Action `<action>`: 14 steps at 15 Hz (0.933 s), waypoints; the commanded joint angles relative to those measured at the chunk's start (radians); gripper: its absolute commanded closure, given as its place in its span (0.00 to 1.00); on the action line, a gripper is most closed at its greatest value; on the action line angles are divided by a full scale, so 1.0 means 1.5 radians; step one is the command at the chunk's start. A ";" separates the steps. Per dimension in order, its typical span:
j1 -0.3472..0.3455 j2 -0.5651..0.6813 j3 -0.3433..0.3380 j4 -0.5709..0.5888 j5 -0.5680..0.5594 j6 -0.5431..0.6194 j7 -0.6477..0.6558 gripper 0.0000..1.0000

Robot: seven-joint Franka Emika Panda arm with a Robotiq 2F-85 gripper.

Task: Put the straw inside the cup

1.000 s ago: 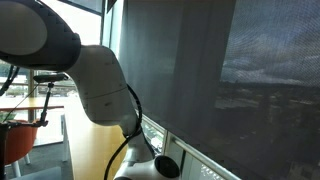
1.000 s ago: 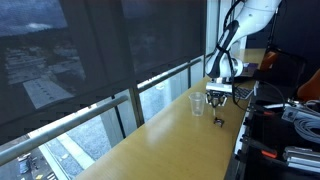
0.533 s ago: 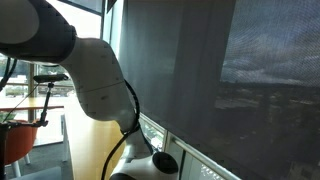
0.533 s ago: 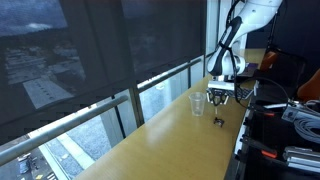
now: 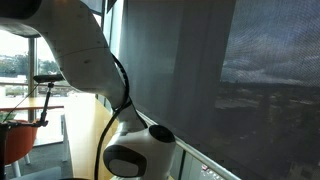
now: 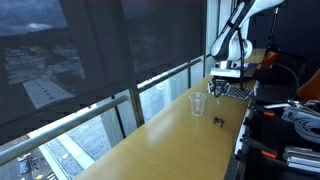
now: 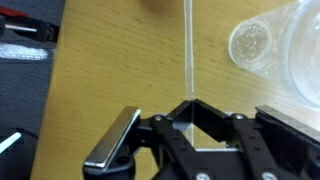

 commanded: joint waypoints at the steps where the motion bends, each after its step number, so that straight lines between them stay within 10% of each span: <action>1: 0.014 -0.118 -0.005 -0.083 -0.028 -0.072 0.010 0.98; 14: 0.023 -0.238 0.072 -0.039 0.079 -0.348 -0.073 0.98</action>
